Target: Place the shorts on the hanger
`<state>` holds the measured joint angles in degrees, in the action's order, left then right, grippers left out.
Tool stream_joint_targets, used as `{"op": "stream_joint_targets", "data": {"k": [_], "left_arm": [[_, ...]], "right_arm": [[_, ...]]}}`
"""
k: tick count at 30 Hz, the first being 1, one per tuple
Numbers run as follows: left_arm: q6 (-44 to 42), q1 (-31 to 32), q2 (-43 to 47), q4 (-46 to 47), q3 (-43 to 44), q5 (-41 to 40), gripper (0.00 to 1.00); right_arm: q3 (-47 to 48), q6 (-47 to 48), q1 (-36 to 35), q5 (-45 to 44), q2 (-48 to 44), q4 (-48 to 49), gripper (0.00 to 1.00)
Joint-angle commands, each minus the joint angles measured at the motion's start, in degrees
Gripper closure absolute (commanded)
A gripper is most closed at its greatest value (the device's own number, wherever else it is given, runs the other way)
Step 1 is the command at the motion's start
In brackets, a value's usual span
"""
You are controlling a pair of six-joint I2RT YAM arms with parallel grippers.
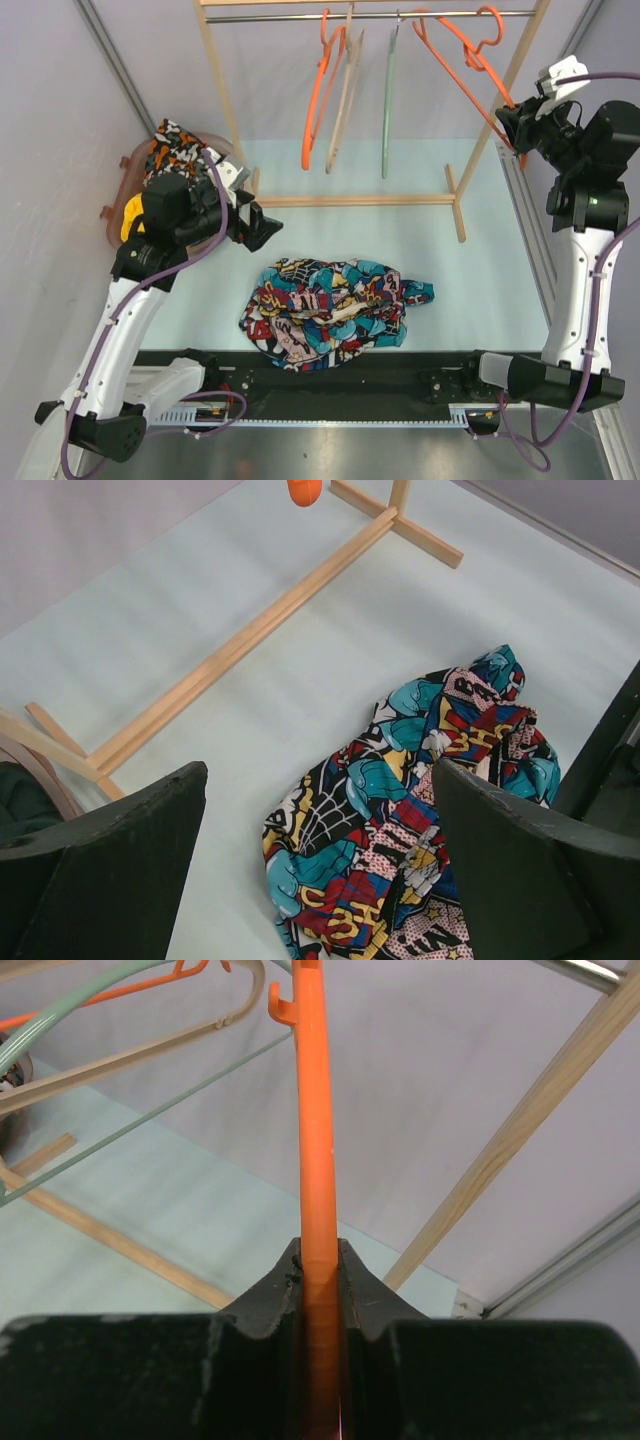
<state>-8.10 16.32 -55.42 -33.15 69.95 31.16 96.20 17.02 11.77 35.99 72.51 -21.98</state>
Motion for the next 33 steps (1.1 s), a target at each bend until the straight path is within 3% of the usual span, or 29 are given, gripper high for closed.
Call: {"op": "stream_joint_targets", "data": {"k": [1, 6, 11, 18, 23, 26, 30, 33], "left_arm": [[2.6, -0.4, 0.0, 3.4, -0.8, -1.1, 0.01], [2.2, -0.4, 0.0, 1.9, -2.2, -2.3, 0.00], [4.1, -0.8, 1.3, 3.1, -7.7, -4.7, 0.00], [1.0, -1.0, 4.4, 8.7, -15.8, 4.4, 0.00], [-3.8, -1.0, 4.4, 8.1, -19.4, 9.4, 0.00], [-12.5, -1.1, 1.6, -1.5, -17.7, 10.5, 0.02], [-19.9, -2.2, -0.6, -10.6, -16.3, 4.0, 0.16], [-31.2, -7.2, -0.5, -19.6, -17.5, 9.2, 0.16]], "right_arm": [[-1.5, 4.0, 0.3, 0.3, -2.7, 0.4, 1.00], [-3.0, 14.1, 1.1, 0.6, -7.3, -16.6, 1.00], [-10.2, 21.7, 2.3, -0.4, -14.9, -32.0, 1.00], [-14.6, 41.5, 2.7, 5.9, -19.1, -61.4, 1.00], [-19.6, 49.7, 1.9, 10.4, -19.8, -64.8, 1.00], [-20.3, 50.0, -4.0, 11.4, -19.8, -64.8, 1.00], [-22.1, 48.6, -13.7, 10.9, -20.2, -64.9, 1.00], [-25.0, 48.8, -16.7, 10.5, -20.6, -64.9, 1.00]]}}
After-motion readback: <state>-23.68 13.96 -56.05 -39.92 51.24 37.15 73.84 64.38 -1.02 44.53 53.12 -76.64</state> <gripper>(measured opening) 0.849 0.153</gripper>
